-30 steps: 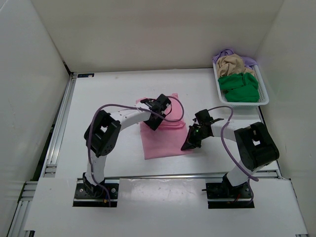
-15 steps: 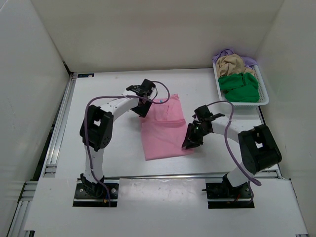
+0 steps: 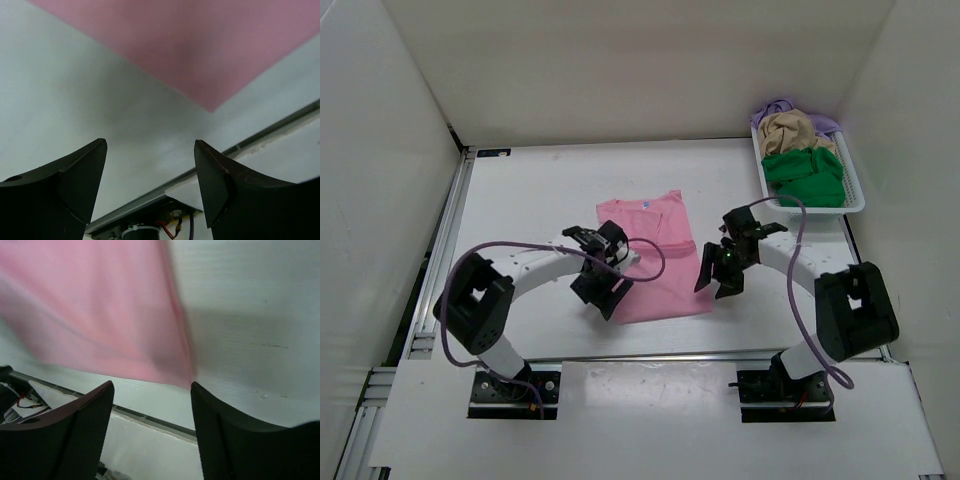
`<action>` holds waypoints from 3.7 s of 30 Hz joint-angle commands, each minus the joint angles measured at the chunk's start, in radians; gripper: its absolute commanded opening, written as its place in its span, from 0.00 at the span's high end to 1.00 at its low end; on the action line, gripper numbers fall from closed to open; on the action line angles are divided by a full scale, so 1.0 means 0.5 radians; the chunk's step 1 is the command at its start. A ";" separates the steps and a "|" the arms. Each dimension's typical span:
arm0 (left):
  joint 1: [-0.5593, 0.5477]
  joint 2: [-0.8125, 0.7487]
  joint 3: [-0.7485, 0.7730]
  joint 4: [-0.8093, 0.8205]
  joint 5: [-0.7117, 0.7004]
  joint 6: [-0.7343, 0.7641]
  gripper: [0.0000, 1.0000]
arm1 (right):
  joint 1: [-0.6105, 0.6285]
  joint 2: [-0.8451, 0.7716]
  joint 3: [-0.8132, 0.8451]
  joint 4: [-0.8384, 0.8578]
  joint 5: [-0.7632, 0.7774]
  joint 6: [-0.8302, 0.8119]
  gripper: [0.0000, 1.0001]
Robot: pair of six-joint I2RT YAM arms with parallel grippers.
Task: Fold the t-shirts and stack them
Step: Fold the folded rectangular tshirt in 1/3 of the way, then grab one side of the 2/3 rectangular tshirt with both arms, then fold the long partially folded tshirt into a neat square
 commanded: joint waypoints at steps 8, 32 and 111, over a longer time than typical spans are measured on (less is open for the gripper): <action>0.002 0.201 -0.045 0.188 0.519 -0.001 0.18 | -0.002 0.238 -0.234 0.285 -0.304 0.065 0.76; 0.079 0.381 -0.055 0.169 0.421 -0.001 0.70 | 0.081 0.142 -0.363 0.239 -0.325 0.093 0.44; 0.551 1.029 1.762 -0.297 -0.189 -0.001 0.85 | -0.447 1.198 1.542 -0.059 -0.523 0.093 0.61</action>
